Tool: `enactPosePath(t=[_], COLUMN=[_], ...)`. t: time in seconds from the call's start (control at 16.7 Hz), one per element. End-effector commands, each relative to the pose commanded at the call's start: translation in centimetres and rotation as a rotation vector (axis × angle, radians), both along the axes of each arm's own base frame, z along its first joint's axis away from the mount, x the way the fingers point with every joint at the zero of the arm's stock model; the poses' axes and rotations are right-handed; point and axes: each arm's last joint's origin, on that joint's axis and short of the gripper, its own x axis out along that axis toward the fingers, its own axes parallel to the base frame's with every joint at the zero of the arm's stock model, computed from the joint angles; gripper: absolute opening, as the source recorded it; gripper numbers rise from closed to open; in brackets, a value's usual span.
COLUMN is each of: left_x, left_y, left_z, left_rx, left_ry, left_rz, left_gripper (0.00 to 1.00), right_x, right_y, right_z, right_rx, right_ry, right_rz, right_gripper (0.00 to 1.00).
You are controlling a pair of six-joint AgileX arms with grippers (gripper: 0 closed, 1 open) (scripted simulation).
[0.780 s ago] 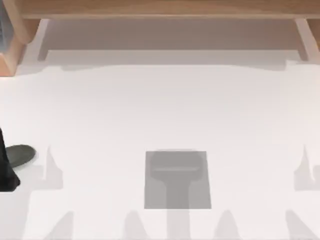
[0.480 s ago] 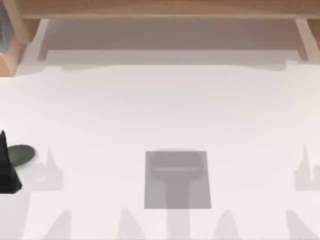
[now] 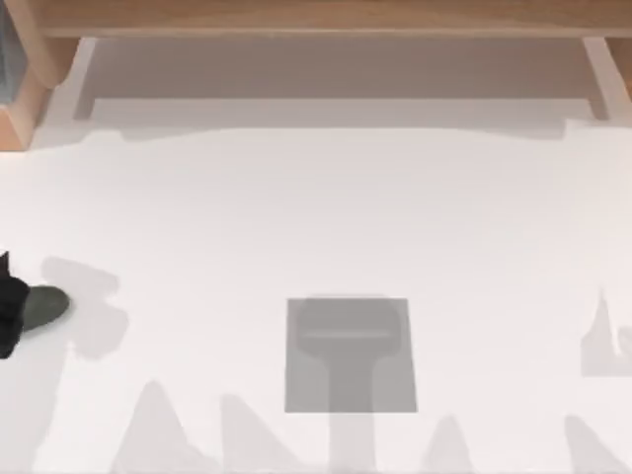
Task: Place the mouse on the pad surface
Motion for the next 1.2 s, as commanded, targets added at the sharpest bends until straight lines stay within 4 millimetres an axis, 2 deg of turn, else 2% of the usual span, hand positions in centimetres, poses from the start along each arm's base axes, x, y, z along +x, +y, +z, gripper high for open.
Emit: enactPosePath(t=[0.18, 0.48, 0.66, 0.9, 1.02, 1.2], left_x=[2.8, 7.1, 10.9, 16.2, 17.8, 18.6], left_y=[-0.3, 0.3, 0.9, 1.0, 1.1, 1.4], left_z=[0.9, 0.8, 0.3, -0.4, -1.5, -2.9], left_rx=[0.117, 0.288, 0.345, 0.423, 0.436, 0.42], left_ry=[0.194, 0.498, 0.683, 0.824, 0.906, 1.003], left_rz=[-0.114, -0.248, -0.346, -0.542, -0.628, -0.709], left_gripper=[1.0, 1.0, 1.0, 1.0, 1.0, 1.0], right_x=[0.0, 0.0, 0.0, 0.0, 0.0, 0.0], right_y=[0.0, 0.0, 0.0, 0.0, 0.0, 0.0], right_z=[0.0, 0.0, 0.0, 0.0, 0.0, 0.0], right_rx=[0.0, 0.0, 0.0, 0.0, 0.0, 0.0], right_ry=[0.0, 0.0, 0.0, 0.0, 0.0, 0.0], right_rz=[0.0, 0.0, 0.0, 0.0, 0.0, 0.0], right_gripper=[1.0, 1.0, 1.0, 1.0, 1.0, 1.0])
